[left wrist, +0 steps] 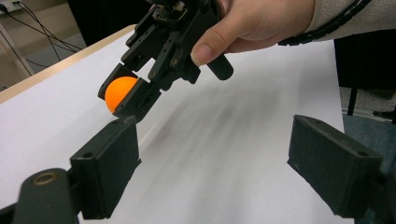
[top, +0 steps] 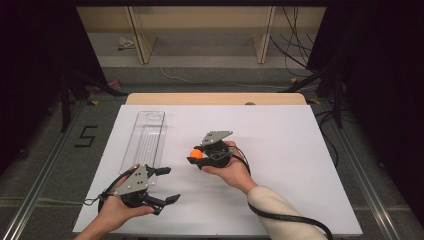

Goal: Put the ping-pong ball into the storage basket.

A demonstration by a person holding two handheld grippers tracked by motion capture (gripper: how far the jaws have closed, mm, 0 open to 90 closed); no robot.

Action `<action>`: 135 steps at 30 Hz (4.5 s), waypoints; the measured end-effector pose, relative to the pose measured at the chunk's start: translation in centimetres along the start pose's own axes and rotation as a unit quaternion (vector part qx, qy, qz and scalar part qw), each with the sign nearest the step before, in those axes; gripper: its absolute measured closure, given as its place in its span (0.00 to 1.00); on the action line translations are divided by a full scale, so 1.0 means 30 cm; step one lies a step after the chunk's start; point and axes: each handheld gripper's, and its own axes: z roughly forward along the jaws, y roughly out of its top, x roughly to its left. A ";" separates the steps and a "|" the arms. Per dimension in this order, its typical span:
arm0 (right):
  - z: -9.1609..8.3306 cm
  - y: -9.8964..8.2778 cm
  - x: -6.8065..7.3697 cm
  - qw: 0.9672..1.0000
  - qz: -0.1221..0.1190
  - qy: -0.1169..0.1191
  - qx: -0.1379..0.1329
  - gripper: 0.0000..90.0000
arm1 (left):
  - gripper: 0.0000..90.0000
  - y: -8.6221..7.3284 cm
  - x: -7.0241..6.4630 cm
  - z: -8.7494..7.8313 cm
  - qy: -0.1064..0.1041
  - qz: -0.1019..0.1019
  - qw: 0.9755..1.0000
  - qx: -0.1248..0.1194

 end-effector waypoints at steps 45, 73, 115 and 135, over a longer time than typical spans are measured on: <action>-0.050 0.048 -0.014 0.999 0.010 0.000 -0.030 0.57 | 0.18 -0.001 -0.002 0.002 -0.001 0.002 1.000 0.001; -0.054 0.094 -0.018 0.999 0.007 0.001 -0.040 0.57 | 0.18 -0.001 -0.003 0.004 -0.002 0.002 1.000 0.002; -0.021 0.163 -0.022 0.999 0.004 0.006 -0.041 0.57 | 0.18 -0.001 -0.006 0.007 -0.007 0.007 1.000 0.006; 0.007 0.191 -0.022 0.999 0.001 0.008 -0.039 0.57 | 0.18 -0.001 -0.008 0.008 -0.010 0.011 1.000 0.010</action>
